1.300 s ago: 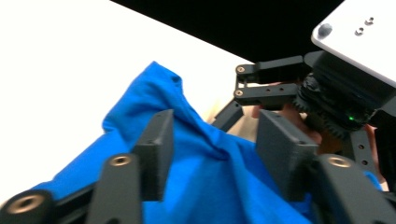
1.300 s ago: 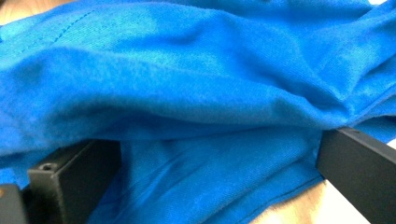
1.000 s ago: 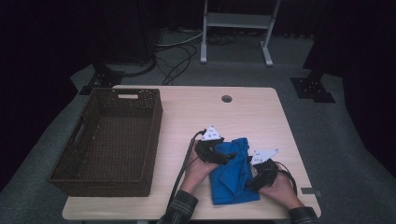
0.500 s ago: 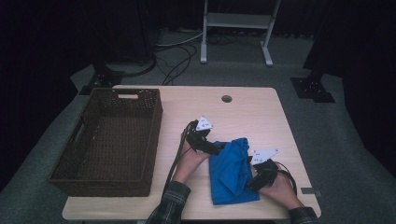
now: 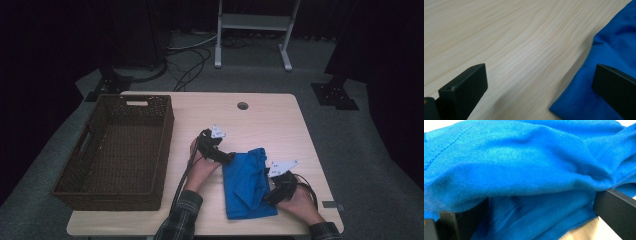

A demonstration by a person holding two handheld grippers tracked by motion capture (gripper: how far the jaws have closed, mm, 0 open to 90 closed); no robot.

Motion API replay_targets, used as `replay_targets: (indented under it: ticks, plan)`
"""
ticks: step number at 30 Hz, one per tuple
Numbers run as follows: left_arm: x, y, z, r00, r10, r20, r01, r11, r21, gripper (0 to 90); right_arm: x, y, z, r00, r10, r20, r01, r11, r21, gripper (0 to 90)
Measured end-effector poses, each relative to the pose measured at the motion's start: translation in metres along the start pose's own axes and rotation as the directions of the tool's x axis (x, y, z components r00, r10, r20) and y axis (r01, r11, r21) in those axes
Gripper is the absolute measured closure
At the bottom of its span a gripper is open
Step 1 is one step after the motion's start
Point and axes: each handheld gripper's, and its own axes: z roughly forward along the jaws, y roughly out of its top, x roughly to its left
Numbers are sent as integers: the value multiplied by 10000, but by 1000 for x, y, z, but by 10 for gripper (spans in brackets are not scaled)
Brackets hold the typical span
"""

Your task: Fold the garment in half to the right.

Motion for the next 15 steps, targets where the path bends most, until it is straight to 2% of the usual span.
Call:
replay_targets:
  ticks: [3, 6, 11, 15]
  plan:
    - [-1, -2, 4, 9996, 193, -198, -185, 9991, 388, 1, 0, 0, 0, 10000, -10, 0, 10, 10000, -2, 0]
    - [0, -5, 7, 9996, 215, -199, -202, 9978, 630, 1, 0, 0, 0, 10000, 11, 18, -11, 10000, 3, 0]
    - [0, -6, 7, 9996, 219, -152, -207, 9972, 719, 1, 4, 0, 0, 10000, 11, 25, -11, 10000, 4, 0]
    - [2, -7, 6, 9999, 151, 76, -157, 9965, 818, 2, 7, -1, 0, 10000, -14, 31, 14, 10000, -5, 0]
